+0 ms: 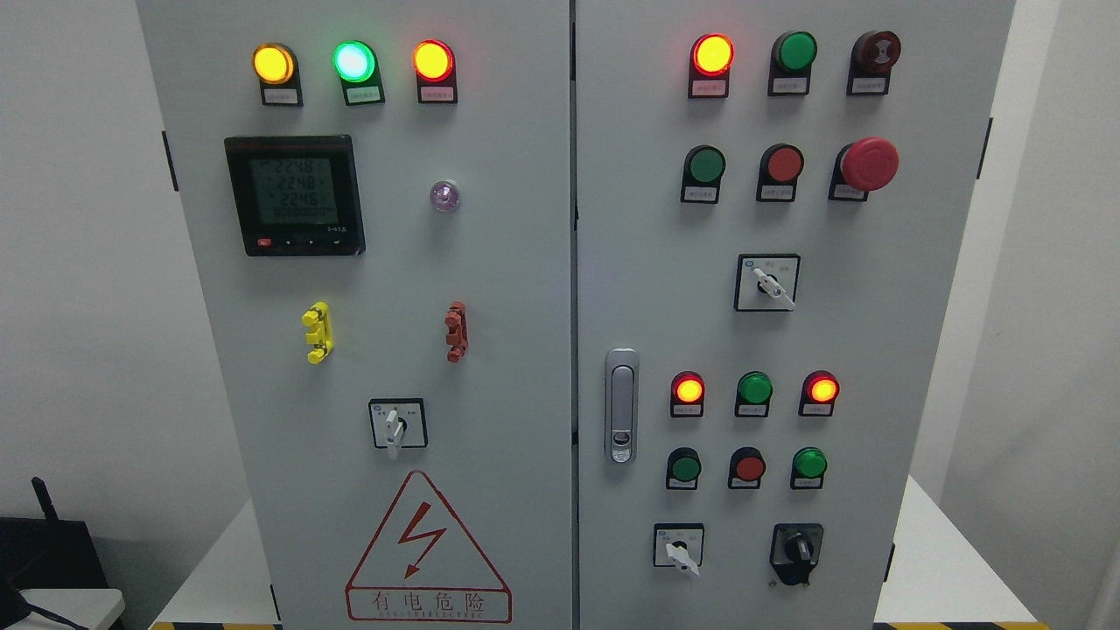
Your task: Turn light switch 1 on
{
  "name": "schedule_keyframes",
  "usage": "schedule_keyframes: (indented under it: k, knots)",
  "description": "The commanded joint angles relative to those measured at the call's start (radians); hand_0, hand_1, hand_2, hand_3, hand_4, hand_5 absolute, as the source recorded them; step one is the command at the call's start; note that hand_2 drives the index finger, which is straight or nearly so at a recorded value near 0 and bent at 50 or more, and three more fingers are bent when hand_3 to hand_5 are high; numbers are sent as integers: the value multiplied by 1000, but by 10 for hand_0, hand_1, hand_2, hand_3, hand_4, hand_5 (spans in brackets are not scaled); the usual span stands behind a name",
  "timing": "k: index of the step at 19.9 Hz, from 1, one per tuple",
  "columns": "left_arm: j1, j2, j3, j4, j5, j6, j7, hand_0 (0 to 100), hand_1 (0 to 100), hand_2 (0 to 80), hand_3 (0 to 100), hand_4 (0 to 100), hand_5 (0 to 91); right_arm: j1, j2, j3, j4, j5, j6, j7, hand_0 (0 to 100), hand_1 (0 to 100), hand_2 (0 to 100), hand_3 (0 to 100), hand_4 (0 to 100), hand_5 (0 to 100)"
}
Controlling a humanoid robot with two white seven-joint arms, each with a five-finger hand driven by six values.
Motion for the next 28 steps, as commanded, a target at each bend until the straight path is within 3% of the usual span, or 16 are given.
schedule_keyframes:
  k: [1,4,13,18,23,28]
  knots:
    - [-54,32,-23,-290,3,29,2,102,353,349,459,513,367,0,0,0,0,-17,-1,0,120,389,0,0,0,0]
    - [-71,31,-72,-382,2,76,8,103,354,351,459,511,380,0,0,0,0,-17,-1,0,120,389,0,0,0,0]
    - [-90,29,-221,-540,-3,80,62,121,331,369,464,516,390,0,0,0,0,-18,-1,0,120,389,0,0,0,0]
    - [-143,42,-328,-543,-9,80,106,132,319,373,471,524,394,0,0,0,0,-17,-1,0,120,389,0,0,0,0]
    - [-206,39,-472,-543,-79,84,151,135,317,377,474,526,396,0,0,0,0,-17,-1,0,120,389,0,0,0,0]
    - [-281,28,-604,-552,-87,181,230,141,334,395,520,569,432,0,0,0,0,-18,-1,0,120,389,0,0,0,0]
